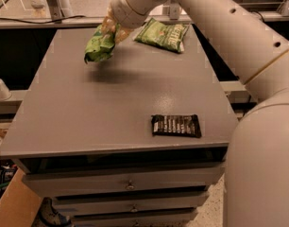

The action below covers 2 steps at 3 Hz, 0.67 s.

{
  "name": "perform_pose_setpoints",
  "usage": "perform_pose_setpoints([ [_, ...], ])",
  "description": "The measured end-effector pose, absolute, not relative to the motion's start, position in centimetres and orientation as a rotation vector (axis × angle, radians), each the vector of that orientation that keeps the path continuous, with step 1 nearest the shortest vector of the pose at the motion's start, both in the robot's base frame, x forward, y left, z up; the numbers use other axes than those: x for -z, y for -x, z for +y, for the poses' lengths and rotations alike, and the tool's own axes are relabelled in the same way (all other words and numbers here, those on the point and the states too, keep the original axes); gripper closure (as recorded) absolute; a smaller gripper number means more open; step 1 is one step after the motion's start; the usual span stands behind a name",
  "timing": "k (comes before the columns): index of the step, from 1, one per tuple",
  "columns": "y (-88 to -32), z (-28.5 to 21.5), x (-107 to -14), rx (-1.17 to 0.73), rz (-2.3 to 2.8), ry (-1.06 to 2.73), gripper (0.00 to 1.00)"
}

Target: Move green rice chip bag near rxbar chocolate

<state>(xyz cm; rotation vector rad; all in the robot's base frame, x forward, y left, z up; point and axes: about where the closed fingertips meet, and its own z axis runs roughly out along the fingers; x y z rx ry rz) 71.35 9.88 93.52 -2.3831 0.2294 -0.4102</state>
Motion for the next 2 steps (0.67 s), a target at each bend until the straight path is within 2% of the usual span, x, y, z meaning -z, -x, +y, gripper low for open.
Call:
perform_pose_setpoints([
  [2, -68.1, 3.5, -92.8, 0.309, 0.122, 2.360, 1.00],
])
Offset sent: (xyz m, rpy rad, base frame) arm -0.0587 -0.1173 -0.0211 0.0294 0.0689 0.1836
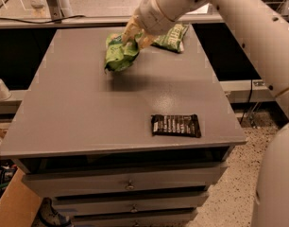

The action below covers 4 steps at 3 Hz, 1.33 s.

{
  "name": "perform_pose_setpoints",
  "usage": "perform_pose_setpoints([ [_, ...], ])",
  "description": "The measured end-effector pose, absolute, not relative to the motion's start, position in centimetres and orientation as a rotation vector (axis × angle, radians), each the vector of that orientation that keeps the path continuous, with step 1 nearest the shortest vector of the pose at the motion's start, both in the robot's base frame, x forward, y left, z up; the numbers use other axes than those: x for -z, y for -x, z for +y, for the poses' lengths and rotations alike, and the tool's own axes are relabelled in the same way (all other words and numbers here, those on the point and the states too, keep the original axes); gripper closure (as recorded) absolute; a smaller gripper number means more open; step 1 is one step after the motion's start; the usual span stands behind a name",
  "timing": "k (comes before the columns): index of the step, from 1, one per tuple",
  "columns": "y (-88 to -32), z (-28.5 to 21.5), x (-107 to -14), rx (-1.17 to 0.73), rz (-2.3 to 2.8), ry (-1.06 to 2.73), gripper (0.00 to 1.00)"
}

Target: Move green rice chip bag near rxbar chocolate

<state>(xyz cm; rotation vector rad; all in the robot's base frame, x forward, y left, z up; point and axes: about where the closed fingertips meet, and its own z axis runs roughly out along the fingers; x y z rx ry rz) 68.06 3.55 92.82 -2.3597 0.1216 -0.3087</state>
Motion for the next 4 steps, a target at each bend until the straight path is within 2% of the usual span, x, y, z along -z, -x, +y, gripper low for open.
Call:
perform_pose_setpoints([
  [2, -63.7, -3.1, -89.9, 0.191, 0.066, 2.356, 1.00],
  [4, -59.3, -7.3, -88.9, 0.121, 0.002, 2.382, 1.00],
])
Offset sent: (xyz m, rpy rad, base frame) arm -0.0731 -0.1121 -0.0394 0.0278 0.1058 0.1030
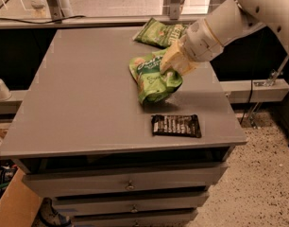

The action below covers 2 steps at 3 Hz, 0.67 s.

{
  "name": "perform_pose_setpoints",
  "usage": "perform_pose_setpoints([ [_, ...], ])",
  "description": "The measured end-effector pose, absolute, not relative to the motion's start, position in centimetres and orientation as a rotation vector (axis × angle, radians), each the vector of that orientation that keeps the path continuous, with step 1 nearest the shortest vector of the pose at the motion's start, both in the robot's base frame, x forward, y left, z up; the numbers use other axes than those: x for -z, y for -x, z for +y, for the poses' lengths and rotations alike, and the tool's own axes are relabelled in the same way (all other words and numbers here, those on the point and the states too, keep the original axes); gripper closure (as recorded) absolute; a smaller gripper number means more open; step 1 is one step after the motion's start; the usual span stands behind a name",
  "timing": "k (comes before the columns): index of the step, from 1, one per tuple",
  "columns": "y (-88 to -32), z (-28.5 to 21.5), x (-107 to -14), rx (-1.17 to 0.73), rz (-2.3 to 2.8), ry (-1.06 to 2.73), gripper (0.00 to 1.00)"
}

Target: Move green rice chip bag near rxbar chocolate

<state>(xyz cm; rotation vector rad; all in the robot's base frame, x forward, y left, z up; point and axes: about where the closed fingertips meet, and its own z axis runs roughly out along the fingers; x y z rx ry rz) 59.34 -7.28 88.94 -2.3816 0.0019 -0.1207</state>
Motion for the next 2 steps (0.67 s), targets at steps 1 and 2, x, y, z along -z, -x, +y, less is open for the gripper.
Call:
perform_pose_setpoints([
  [1, -57.5, -8.1, -88.1, 0.070, -0.063, 2.418, 1.00],
  [2, -56.4, -8.3, -87.4, 0.044, -0.098, 2.446, 0.85],
])
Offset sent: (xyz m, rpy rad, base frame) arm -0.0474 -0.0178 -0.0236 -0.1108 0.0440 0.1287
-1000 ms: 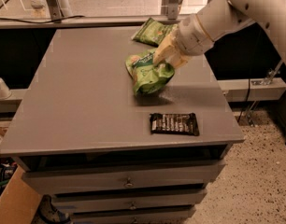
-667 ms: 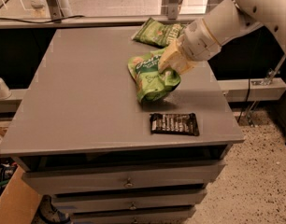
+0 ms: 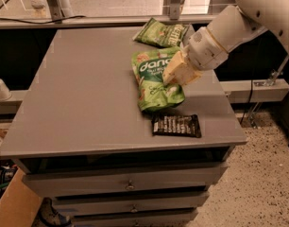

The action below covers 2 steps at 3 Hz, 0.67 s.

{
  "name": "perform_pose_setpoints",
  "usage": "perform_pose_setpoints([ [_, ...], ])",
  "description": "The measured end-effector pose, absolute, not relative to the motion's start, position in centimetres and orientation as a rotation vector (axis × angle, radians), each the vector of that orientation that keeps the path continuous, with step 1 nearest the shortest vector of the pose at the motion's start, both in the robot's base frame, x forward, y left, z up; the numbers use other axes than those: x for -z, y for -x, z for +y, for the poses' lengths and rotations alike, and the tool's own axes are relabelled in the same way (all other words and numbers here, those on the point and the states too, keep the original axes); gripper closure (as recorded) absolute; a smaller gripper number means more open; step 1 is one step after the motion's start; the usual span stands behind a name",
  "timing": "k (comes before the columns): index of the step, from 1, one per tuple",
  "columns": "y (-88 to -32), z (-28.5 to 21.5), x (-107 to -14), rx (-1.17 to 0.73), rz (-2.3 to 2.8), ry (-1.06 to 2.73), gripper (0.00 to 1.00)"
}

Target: Move green rice chip bag near rxbar chocolate

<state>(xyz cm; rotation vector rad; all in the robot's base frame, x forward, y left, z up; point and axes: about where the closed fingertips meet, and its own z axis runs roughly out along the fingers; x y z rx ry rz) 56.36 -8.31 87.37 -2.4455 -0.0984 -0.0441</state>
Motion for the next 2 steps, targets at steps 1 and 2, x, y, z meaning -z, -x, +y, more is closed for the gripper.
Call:
perform_pose_setpoints([
  [1, -56.24, -8.26, -87.05, 0.041, -0.122, 2.467, 0.61],
  [2, -56.40, -8.07, -87.03, 0.043, -0.142, 2.478, 0.38],
])
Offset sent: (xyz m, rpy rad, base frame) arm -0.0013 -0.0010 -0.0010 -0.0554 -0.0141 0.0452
